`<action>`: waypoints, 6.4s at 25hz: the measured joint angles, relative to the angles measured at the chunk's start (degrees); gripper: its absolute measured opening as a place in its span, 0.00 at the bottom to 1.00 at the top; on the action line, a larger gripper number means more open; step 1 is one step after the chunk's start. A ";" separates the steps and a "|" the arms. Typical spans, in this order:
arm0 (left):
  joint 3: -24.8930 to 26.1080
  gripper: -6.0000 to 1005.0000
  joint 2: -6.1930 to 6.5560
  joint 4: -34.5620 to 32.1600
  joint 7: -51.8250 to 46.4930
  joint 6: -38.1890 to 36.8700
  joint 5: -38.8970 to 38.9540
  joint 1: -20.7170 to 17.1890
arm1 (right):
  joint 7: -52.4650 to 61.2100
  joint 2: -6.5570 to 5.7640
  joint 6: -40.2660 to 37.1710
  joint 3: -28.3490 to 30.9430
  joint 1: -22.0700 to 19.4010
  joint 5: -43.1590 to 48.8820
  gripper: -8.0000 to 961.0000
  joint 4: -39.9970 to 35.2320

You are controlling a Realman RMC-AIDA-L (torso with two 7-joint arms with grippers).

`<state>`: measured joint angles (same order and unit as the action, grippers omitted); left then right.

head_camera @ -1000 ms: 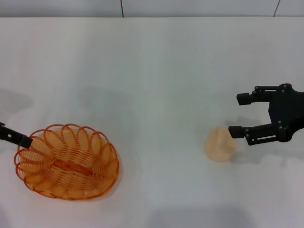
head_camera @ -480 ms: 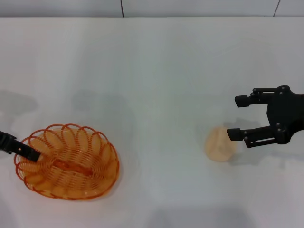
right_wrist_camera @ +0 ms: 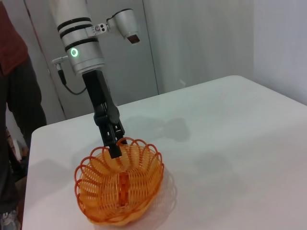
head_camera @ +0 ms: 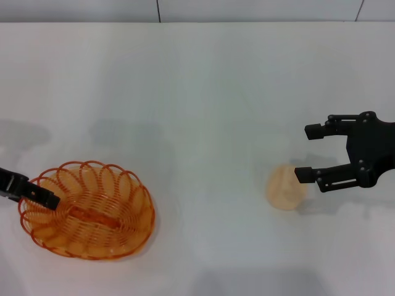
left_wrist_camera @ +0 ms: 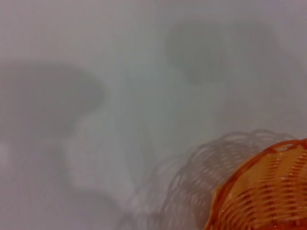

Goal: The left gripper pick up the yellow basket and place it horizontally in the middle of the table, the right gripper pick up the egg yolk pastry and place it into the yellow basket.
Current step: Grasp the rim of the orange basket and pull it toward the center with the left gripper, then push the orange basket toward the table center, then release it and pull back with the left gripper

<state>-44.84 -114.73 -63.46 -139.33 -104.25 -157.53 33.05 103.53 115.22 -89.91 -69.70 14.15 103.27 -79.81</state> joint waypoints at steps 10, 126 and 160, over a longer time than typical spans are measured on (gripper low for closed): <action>-0.13 0.83 -0.01 0.75 -0.57 1.04 -0.14 0.11 | 0.00 0.00 0.00 0.00 0.00 0.00 0.88 0.00; 0.01 0.08 -0.24 19.36 -19.35 16.05 7.36 12.51 | 0.62 -0.09 -2.67 1.00 1.53 -1.62 0.88 0.27; 0.02 0.08 -0.75 22.81 -18.87 17.97 7.95 13.64 | 0.61 -0.18 -2.92 1.20 1.76 -1.59 0.88 0.36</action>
<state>-44.82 -115.49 -40.65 -158.20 -86.28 -149.58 46.68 104.15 115.04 -92.83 -68.49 15.91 101.68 -79.45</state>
